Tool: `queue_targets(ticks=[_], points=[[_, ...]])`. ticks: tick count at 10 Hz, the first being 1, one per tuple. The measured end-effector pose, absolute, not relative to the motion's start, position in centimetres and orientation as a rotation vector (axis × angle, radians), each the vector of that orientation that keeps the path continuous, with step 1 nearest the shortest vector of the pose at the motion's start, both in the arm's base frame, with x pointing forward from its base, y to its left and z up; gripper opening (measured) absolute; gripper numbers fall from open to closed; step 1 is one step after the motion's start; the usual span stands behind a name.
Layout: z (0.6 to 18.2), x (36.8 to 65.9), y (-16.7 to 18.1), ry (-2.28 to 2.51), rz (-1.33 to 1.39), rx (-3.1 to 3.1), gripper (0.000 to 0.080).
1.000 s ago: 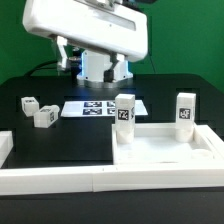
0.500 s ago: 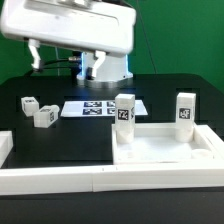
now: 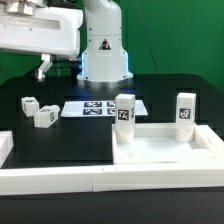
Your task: Assemble square table
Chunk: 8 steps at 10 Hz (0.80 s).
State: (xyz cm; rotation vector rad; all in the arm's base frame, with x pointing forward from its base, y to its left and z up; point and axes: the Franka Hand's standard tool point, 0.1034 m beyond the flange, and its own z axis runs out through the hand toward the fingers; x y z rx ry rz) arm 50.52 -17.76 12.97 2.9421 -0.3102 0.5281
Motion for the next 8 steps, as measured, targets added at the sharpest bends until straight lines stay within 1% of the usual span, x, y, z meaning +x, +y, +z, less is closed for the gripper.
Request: queue_targets(ticks=[2,3,4,5,6,7,8], points=[[12.4,50.2,-17.4,-0.309,0.476,2.97,0.0649],[10.9,49.2,-18.5,-0.32,0.441,2.963,0.0649],[9.0,47.3,-19.1,-0.314,0.313,3.012,0.0649],[7.4,45.9,-18.1,-0.376,0.109,3.095,0.0649],[6.4,45.3,-17.4,-0.377,-0.049,3.132,0.0649],[6.2,44.9,-16.8,-0.408,-0.196,3.171,0.0649],[6.5,45.3,-16.0,-0.419,-0.211,3.172,0.0649]])
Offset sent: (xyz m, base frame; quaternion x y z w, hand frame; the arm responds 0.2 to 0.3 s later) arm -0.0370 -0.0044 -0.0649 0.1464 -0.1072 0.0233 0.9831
